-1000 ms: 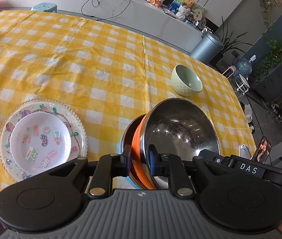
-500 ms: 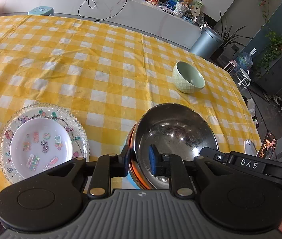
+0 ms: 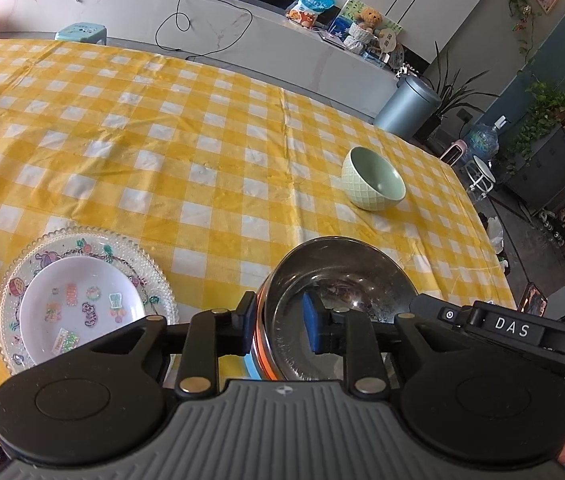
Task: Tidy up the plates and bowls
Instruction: 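Lift the orange bowl and carry it over the blue bowl, then lower the orange bowl into the blue bowl and open the left gripper, then grasp the rim of the pale green bowl with the left gripper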
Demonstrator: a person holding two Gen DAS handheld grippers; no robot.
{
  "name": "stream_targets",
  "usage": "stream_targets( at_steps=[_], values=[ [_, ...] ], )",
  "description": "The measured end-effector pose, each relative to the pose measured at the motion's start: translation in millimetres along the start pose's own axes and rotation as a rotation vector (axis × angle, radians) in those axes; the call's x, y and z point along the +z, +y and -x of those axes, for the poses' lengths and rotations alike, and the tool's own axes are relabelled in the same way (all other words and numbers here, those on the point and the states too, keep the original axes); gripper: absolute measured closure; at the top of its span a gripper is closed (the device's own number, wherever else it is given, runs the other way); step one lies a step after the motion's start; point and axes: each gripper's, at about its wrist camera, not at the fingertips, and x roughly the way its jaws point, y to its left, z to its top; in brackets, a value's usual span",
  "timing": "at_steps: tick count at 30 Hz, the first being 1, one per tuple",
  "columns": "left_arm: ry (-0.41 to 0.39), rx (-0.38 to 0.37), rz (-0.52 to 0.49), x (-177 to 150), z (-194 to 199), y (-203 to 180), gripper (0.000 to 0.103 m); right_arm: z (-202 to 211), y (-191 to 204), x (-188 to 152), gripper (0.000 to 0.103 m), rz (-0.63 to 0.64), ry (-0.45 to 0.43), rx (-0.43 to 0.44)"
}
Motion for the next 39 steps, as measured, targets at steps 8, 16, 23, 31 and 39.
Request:
stream_targets(
  at_steps=[8, 16, 23, 31, 39],
  values=[
    [-0.019, 0.032, -0.042, 6, -3, -6, 0.088, -10, 3, 2, 0.097, 0.016, -0.002, 0.008],
    [-0.002, 0.027, -0.021, 9, -3, 0, 0.089, -11, -3, 6, 0.093, -0.011, 0.021, 0.019],
    [-0.055, -0.003, -0.066, 31, 7, -11, 0.072, 1, -8, 22, 0.077, -0.010, -0.052, 0.020],
    [-0.046, -0.023, -0.236, 60, -13, -51, 0.063, -13, -22, 50, 0.072, -0.030, -0.082, -0.015],
    [0.029, -0.061, -0.283, 101, -53, -81, 0.063, -38, -30, 85, 0.070, -0.008, -0.086, -0.059]
  ],
)
